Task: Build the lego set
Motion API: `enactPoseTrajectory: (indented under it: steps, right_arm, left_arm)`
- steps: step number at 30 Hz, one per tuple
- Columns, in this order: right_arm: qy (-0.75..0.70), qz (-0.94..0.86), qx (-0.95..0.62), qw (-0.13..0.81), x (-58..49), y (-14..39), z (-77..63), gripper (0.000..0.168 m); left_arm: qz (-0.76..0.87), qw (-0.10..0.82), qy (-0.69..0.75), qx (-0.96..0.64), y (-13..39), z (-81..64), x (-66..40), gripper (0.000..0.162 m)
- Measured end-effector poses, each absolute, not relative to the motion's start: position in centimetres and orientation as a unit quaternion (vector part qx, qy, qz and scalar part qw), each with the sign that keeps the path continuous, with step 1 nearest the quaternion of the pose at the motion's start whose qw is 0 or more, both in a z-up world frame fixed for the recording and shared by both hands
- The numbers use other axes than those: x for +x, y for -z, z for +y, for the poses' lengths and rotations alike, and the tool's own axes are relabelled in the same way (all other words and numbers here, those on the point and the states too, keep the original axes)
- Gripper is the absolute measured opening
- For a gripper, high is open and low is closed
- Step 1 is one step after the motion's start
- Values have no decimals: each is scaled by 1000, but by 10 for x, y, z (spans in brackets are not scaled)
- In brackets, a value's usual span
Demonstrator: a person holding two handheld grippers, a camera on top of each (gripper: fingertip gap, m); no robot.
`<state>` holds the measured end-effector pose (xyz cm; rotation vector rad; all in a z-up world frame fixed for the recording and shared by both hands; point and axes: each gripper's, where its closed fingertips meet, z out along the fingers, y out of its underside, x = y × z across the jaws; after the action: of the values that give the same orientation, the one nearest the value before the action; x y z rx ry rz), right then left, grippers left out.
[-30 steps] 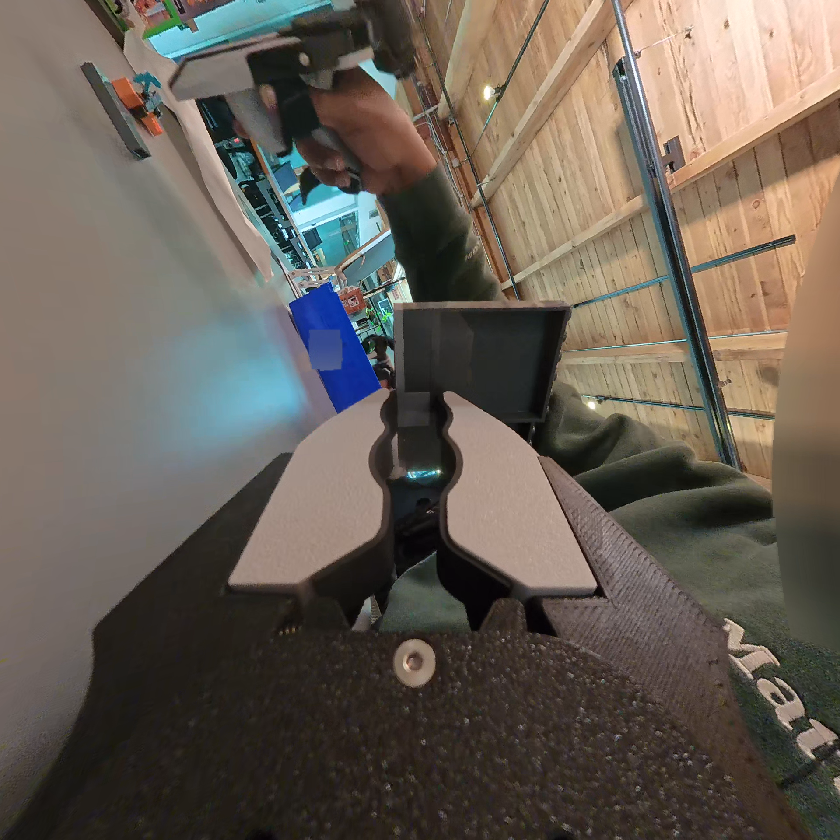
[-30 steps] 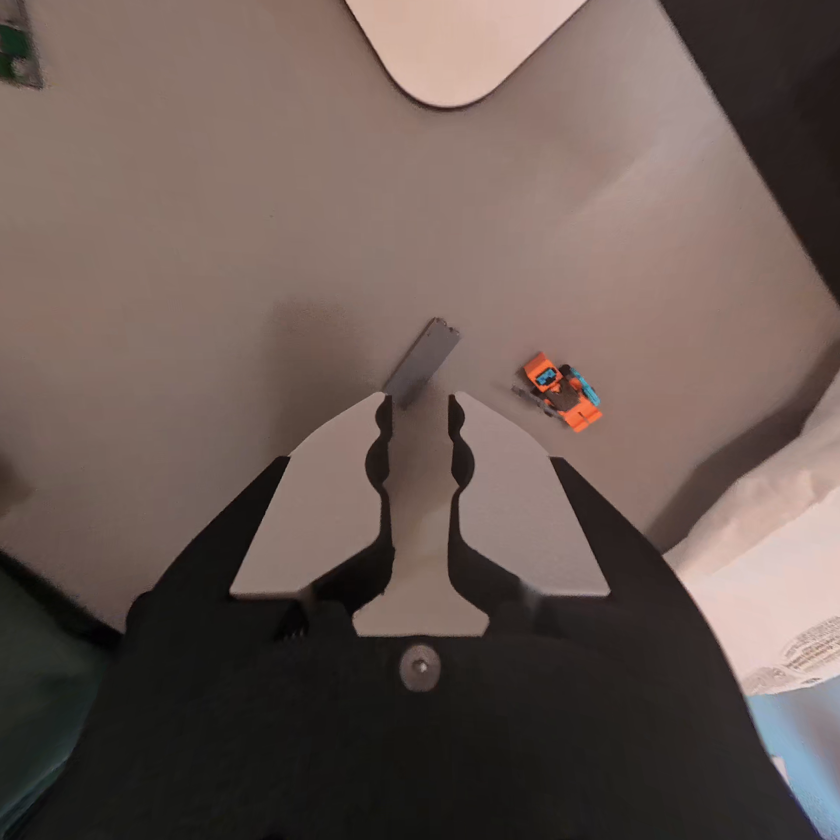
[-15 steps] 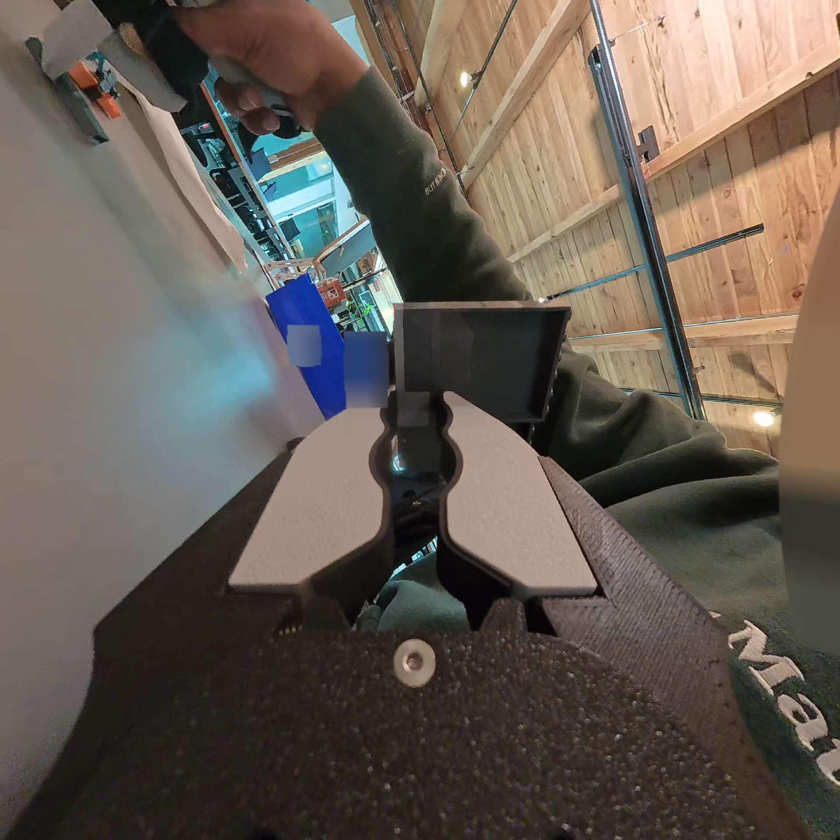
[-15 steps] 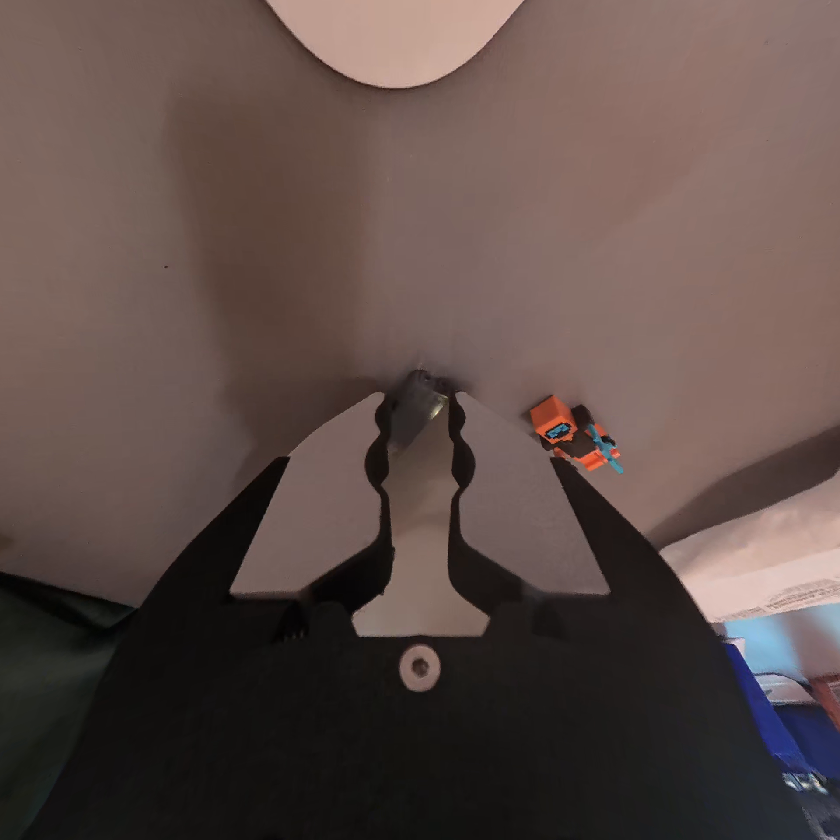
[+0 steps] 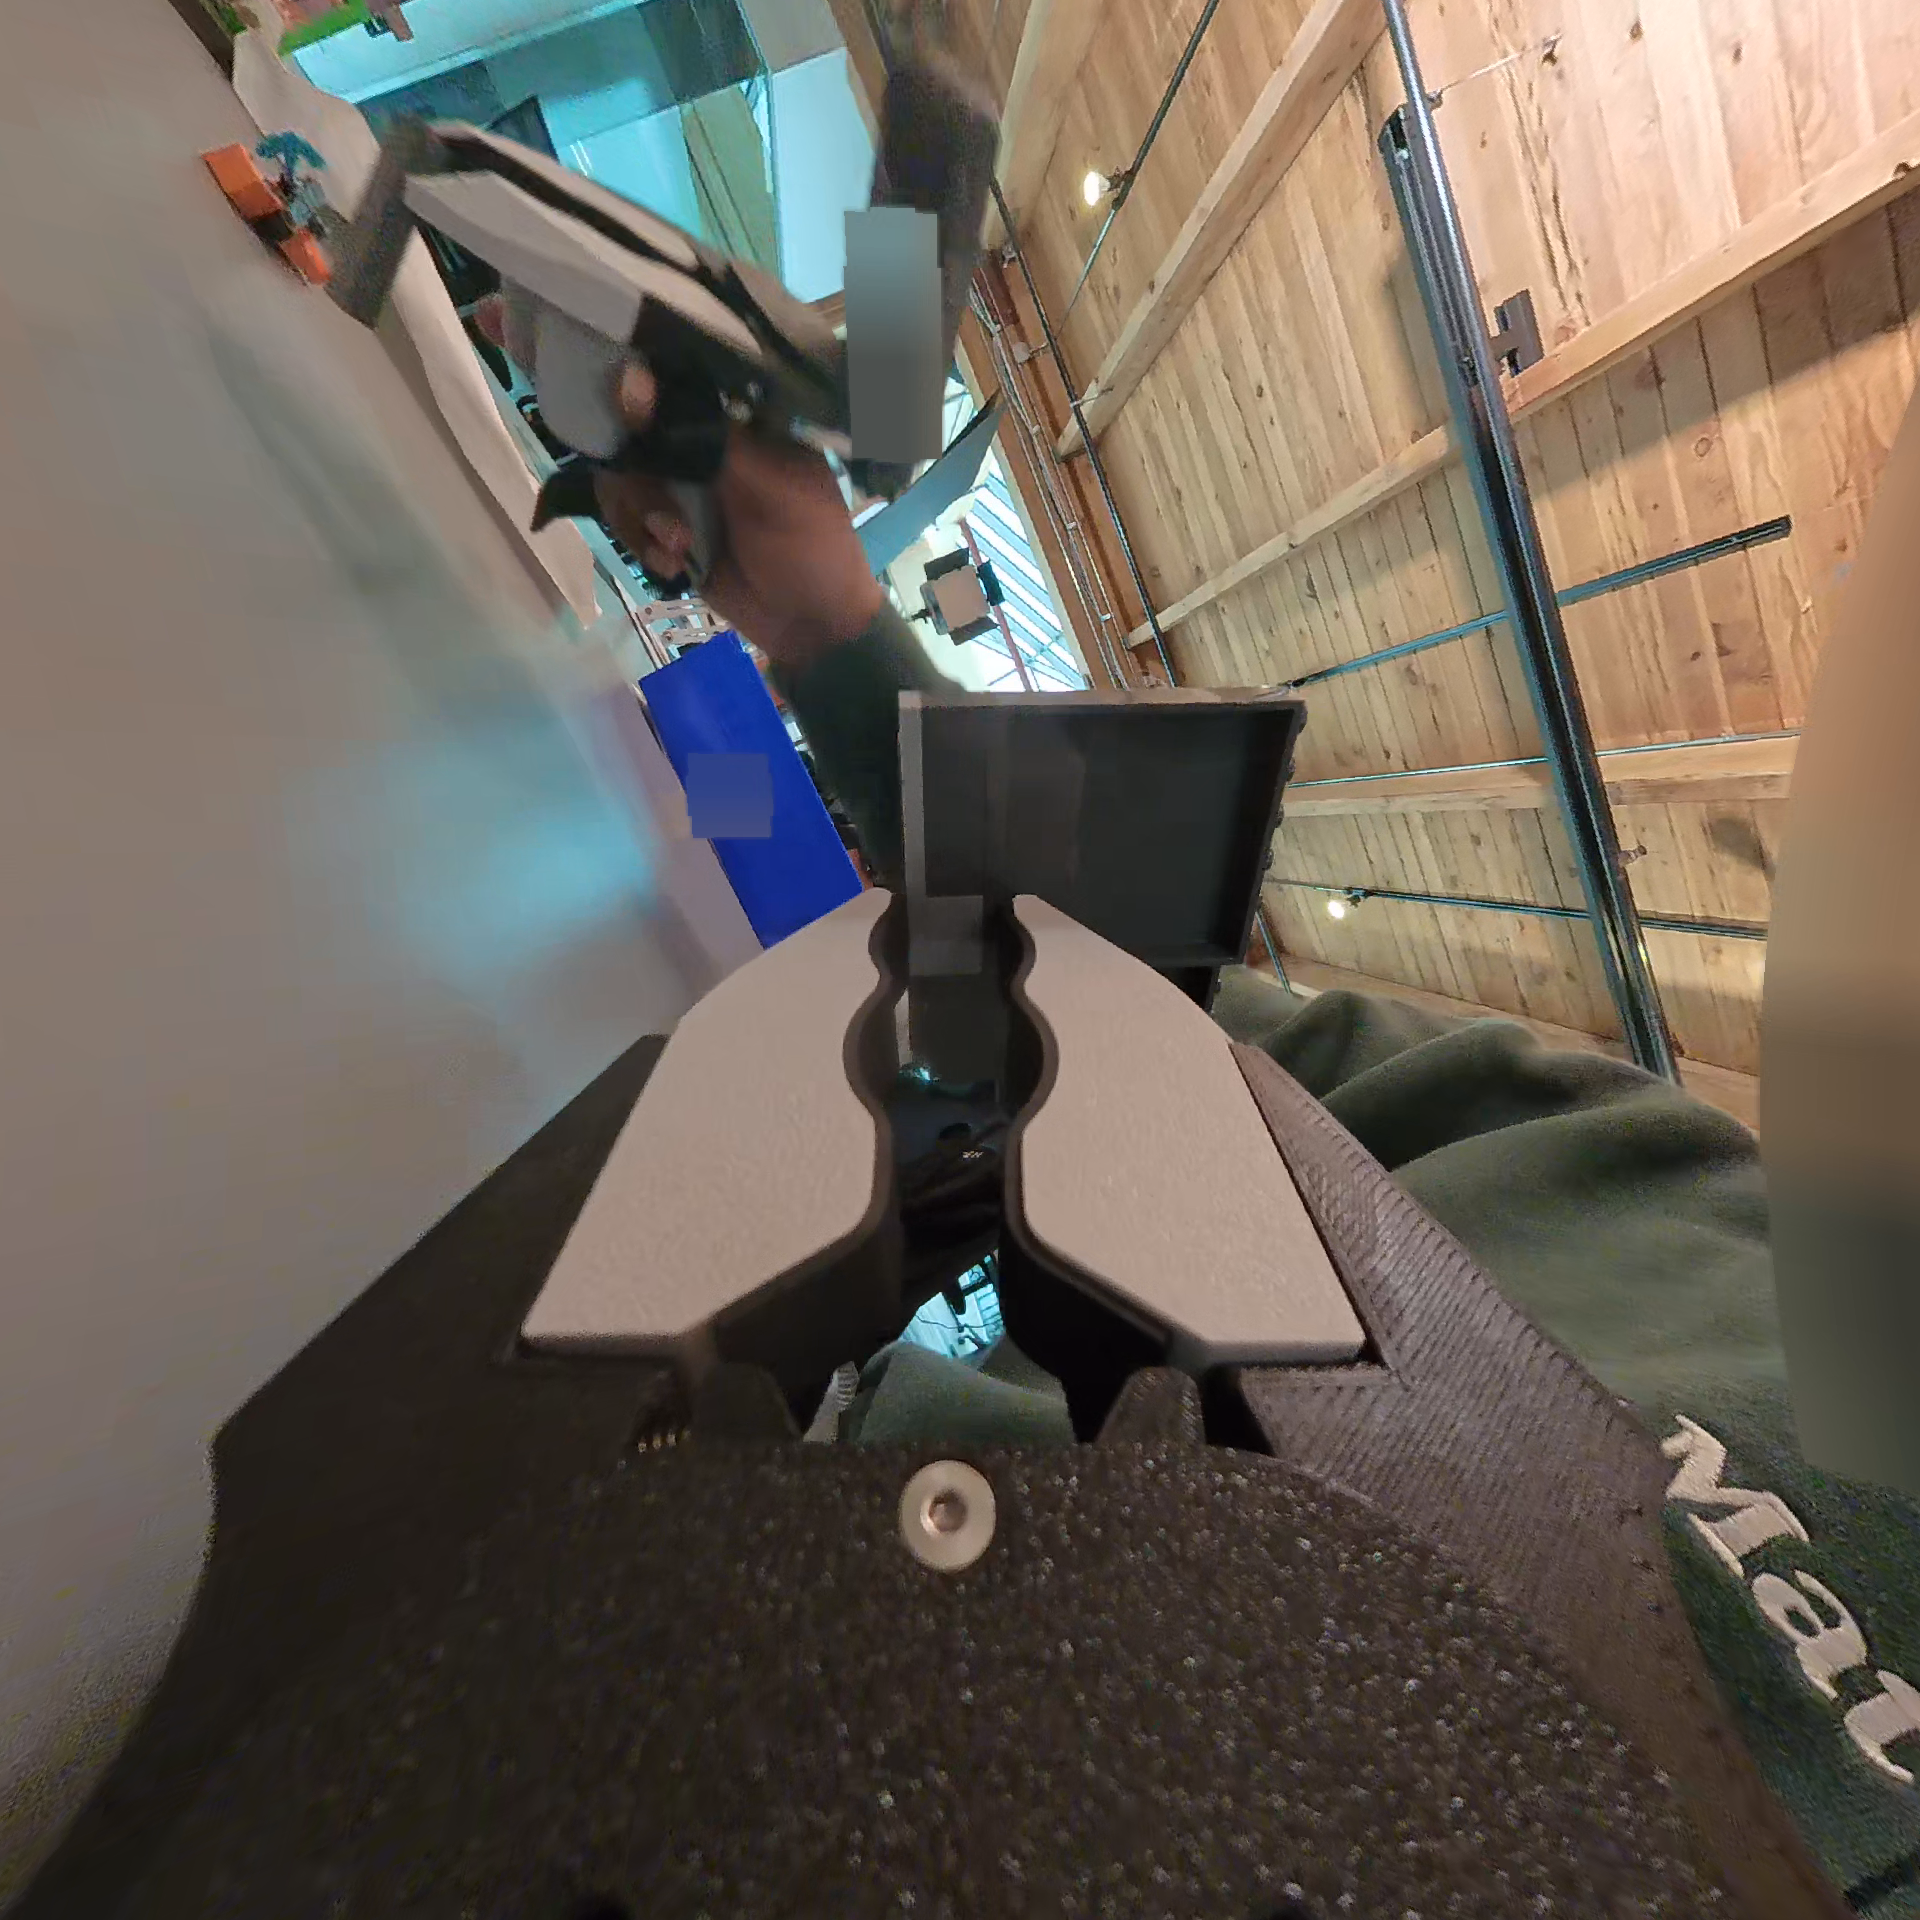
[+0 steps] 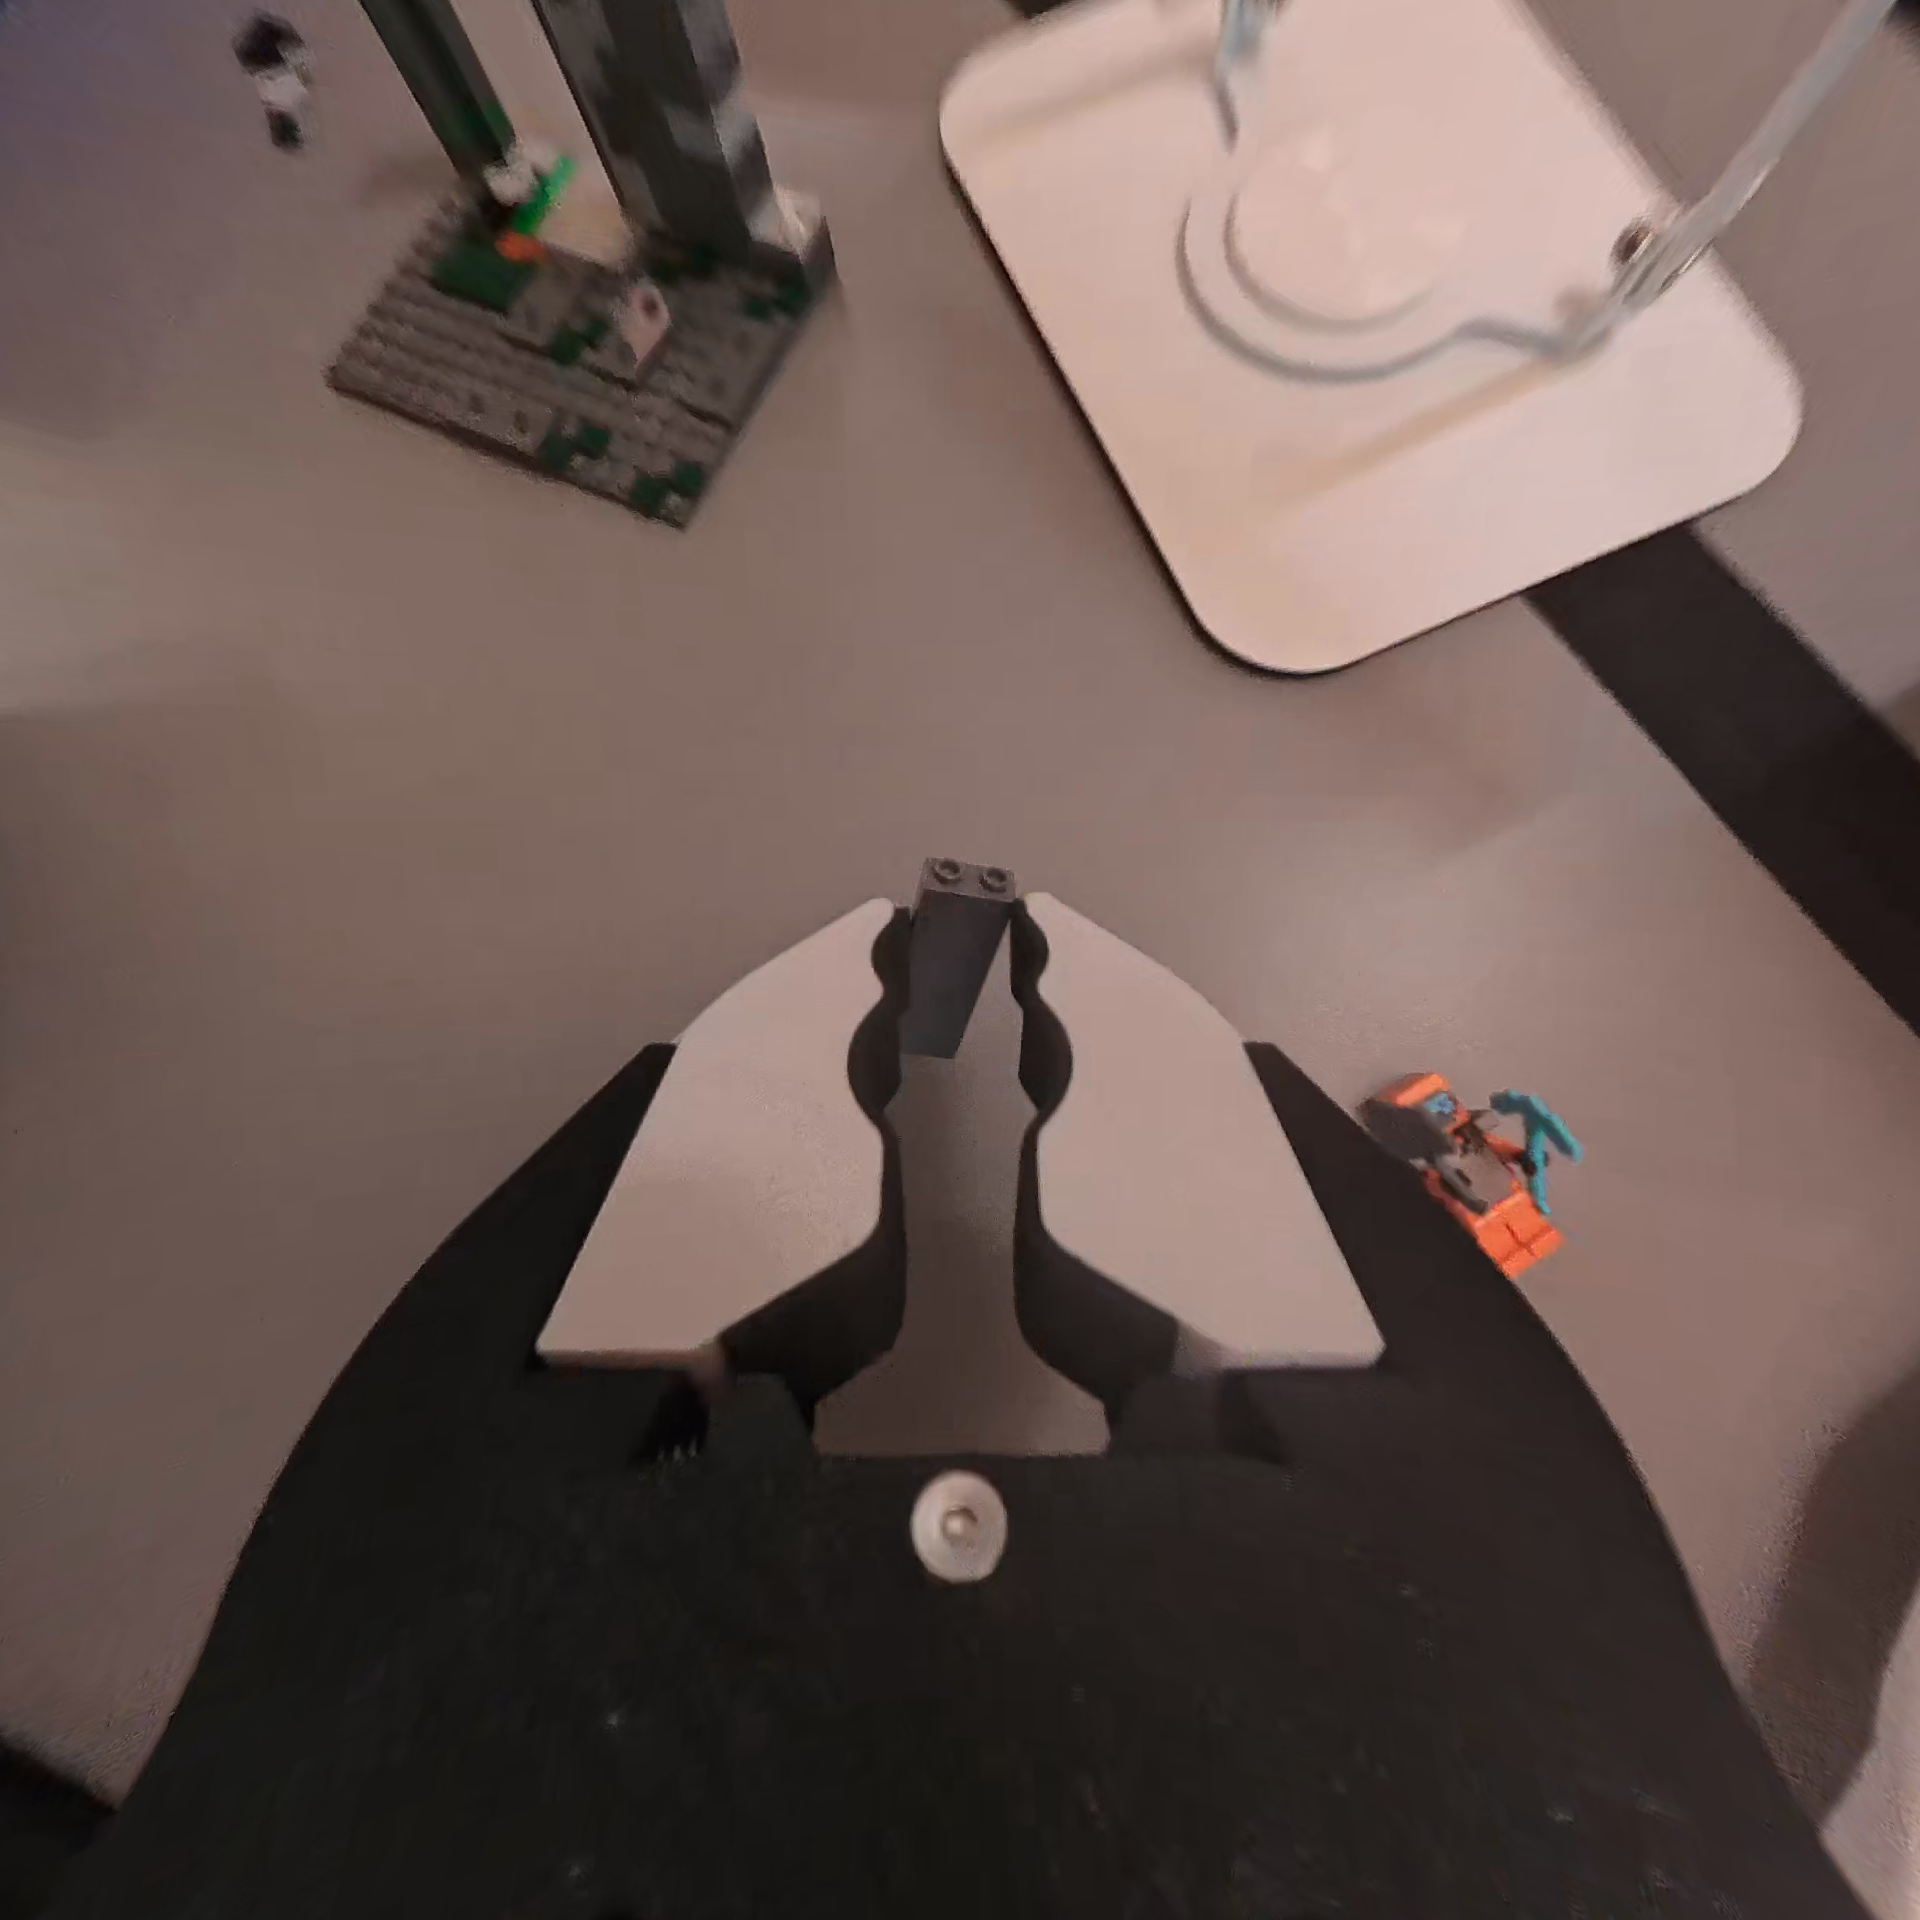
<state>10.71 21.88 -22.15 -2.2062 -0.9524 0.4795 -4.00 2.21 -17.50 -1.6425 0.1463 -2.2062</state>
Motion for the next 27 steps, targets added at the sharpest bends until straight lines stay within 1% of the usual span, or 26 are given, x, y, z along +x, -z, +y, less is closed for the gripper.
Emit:
enactPoseTrajectory:
  steps: [3,6,13,20,27]
  right_arm:
    - [-189,-354,-812,424,110,217,200,18]
    - [-175,-347,-799,459,119,225,186,18]
    - [-141,-365,-793,467,132,243,169,18]
    - [-132,-364,-782,488,141,243,156,18]
    - [-138,-358,-789,480,144,243,159,18]
  left_arm:
    - [51,195,781,-591,178,23,-39,15]
    - [49,197,777,-596,180,24,-39,15]
    - [48,204,768,-606,185,26,-37,15]
    - [46,205,763,-611,188,28,-37,15]
    - [43,202,763,-612,189,29,-35,16]
